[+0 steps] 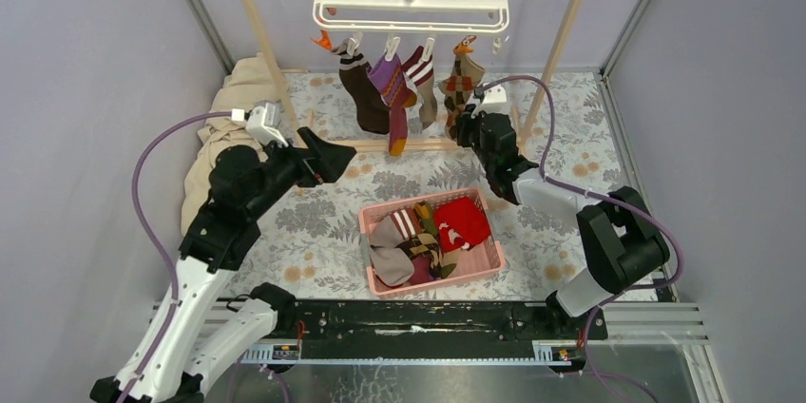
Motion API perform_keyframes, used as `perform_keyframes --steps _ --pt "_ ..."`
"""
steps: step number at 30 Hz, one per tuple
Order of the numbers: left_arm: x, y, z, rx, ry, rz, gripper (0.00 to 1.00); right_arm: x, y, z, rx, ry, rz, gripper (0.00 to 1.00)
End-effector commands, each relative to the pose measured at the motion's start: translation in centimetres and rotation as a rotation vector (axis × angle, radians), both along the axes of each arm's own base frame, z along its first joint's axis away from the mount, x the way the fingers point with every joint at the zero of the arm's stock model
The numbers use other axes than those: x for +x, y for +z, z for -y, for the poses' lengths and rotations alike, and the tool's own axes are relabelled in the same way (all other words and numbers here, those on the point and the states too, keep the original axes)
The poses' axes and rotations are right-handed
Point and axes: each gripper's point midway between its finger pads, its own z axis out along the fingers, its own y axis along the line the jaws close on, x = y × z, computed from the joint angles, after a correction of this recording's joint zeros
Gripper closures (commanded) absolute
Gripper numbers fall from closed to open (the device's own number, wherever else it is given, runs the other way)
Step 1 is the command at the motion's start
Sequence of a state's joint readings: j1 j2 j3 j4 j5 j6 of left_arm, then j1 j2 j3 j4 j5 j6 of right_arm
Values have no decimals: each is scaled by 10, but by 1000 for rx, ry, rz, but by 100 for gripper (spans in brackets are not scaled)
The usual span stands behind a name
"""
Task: Remove the socks clipped to the hanger
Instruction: Remove the sock from the hanger.
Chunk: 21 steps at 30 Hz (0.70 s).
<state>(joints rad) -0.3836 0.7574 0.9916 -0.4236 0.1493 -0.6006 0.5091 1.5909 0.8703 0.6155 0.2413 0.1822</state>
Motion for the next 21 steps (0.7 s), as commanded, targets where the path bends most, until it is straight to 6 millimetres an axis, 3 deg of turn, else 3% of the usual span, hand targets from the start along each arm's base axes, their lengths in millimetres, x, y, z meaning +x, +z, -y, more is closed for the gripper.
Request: perform_keyframes --steps 1,4,14,18,21 --pt "-25 12 2 -56 -47 28 1 -8 80 -6 98 81 173 93" --pt "-33 11 -1 -56 -47 28 1 -23 97 -11 126 145 185 100" --pt "-49 18 17 -127 -171 34 1 -90 148 -27 203 403 103 100" --pt "-54 23 20 -145 -196 44 1 -111 160 -24 198 437 45 100" --pt "-57 26 20 -151 -206 52 1 -117 155 -9 159 369 -34 100"
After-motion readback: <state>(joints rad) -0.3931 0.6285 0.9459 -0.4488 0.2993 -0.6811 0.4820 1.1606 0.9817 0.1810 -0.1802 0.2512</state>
